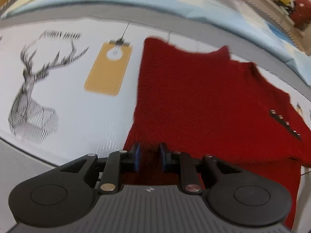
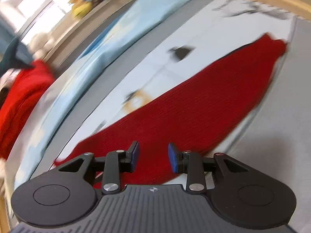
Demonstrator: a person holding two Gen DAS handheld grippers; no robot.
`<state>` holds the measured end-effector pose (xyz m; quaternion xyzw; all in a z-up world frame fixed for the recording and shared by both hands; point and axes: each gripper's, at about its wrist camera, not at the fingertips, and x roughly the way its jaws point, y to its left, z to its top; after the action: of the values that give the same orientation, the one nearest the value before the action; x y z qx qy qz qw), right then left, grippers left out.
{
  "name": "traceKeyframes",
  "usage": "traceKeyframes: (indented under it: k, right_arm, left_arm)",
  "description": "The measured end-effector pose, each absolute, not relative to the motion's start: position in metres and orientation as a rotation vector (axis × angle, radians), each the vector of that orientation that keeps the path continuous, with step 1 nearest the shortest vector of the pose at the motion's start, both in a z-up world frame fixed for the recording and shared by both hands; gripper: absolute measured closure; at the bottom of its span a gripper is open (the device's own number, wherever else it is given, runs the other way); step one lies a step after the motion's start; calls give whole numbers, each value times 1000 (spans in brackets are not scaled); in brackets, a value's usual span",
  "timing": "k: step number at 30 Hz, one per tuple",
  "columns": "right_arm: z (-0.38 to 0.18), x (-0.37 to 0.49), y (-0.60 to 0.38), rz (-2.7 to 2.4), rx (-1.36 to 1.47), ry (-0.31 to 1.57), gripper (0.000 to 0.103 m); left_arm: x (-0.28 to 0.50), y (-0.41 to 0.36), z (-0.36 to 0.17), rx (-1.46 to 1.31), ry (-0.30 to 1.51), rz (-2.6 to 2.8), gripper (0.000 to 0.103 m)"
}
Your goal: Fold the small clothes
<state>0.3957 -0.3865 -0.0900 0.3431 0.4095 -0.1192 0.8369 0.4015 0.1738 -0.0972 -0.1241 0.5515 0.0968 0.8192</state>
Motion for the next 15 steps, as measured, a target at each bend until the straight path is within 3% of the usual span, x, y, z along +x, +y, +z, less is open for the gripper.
traceKeyframes:
  k: [8,15]
  right_arm:
    - [-116,363,-500,-496,829,799,69]
    - [-147,361,-532,-533,942,750,65]
  left_arm:
    - [402,156,-63,-273,1108,134,81]
    - [404,151,-65,-270,1117,134,81]
